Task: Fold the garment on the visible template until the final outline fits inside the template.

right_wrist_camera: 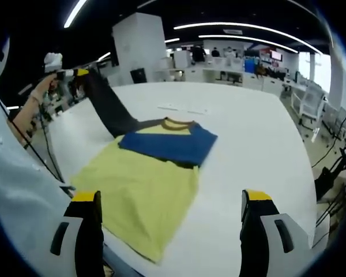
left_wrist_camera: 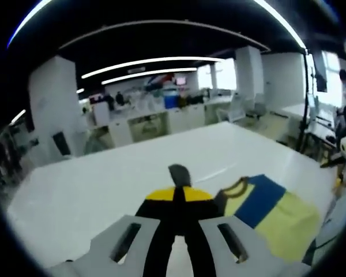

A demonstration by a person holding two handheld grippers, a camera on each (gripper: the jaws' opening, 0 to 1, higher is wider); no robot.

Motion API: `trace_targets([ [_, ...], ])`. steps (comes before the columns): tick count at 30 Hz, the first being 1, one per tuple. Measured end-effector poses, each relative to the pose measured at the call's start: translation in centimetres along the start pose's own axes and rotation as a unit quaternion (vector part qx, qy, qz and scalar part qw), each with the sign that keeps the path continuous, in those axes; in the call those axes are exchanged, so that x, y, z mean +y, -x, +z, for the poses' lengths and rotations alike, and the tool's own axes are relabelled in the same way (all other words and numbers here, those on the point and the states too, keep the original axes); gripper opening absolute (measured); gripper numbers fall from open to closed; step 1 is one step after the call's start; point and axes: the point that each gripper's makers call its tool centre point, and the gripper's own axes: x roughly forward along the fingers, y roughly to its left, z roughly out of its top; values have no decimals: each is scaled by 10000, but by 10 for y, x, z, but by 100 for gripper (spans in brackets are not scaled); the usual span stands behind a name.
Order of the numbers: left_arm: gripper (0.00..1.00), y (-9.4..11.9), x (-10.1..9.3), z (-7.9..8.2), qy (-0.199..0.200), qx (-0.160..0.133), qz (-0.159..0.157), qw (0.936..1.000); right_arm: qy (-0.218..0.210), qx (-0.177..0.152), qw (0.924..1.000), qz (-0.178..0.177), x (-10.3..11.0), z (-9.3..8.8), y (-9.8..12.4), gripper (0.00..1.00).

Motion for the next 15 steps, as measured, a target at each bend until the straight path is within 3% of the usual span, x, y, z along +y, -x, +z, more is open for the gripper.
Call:
trace_targets([
  [15,0,-30,-56,28,-191,-270,-666,9972,-34,13,10000,-9,1,-3,3,100],
])
